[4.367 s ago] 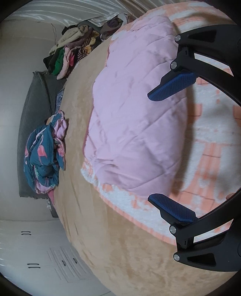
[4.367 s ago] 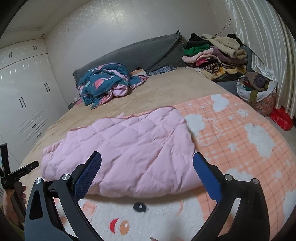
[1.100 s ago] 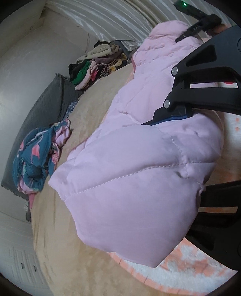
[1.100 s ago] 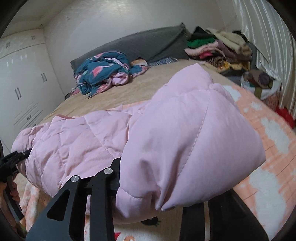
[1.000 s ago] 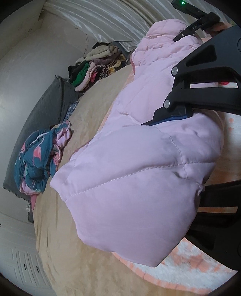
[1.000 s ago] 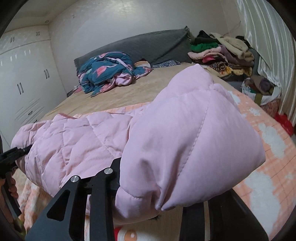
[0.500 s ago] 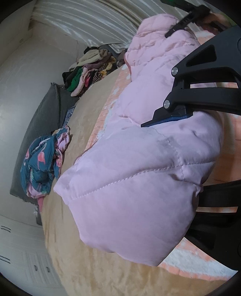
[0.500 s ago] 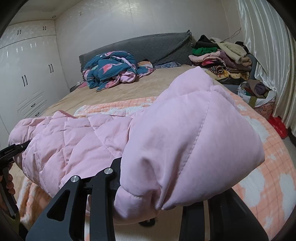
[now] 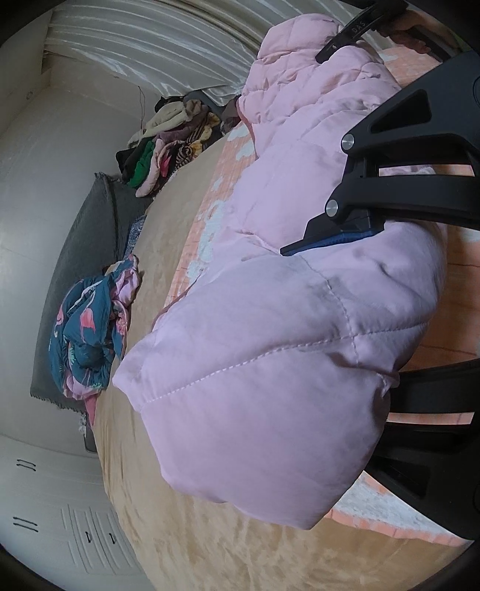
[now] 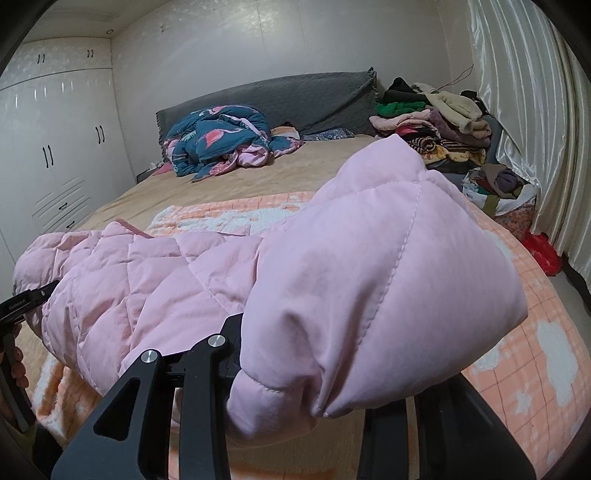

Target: Fold large clothes

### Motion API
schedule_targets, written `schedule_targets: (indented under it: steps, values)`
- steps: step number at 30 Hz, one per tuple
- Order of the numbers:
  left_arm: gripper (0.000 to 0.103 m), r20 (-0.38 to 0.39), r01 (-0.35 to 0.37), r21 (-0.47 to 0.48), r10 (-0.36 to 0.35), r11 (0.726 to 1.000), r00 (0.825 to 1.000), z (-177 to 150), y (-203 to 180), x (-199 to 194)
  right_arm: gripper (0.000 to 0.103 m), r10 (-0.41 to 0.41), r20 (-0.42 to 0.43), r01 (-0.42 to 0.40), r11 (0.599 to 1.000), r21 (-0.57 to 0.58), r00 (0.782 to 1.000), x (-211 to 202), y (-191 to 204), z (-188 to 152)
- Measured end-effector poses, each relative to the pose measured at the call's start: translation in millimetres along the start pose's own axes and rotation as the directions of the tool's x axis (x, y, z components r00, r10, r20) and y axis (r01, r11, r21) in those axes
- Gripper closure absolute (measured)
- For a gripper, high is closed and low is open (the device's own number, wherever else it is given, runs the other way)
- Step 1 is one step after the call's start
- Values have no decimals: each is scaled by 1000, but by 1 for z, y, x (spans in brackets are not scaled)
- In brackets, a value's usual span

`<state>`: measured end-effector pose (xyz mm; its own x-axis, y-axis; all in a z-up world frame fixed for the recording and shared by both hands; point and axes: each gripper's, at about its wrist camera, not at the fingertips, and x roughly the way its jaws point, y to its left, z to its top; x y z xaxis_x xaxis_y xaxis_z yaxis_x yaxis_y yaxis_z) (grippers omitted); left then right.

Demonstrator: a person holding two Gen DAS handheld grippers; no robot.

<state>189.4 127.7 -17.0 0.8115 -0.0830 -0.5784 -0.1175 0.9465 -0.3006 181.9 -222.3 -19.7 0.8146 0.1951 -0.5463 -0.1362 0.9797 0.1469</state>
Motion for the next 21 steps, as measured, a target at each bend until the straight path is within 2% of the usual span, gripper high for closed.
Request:
schedule_targets:
  steps: [21]
  values:
    - [72, -21, -20, 25, 20, 999, 1000, -18, -4, -10, 71, -1, -23, 1, 1000, 18, 1000, -10, -3, -9]
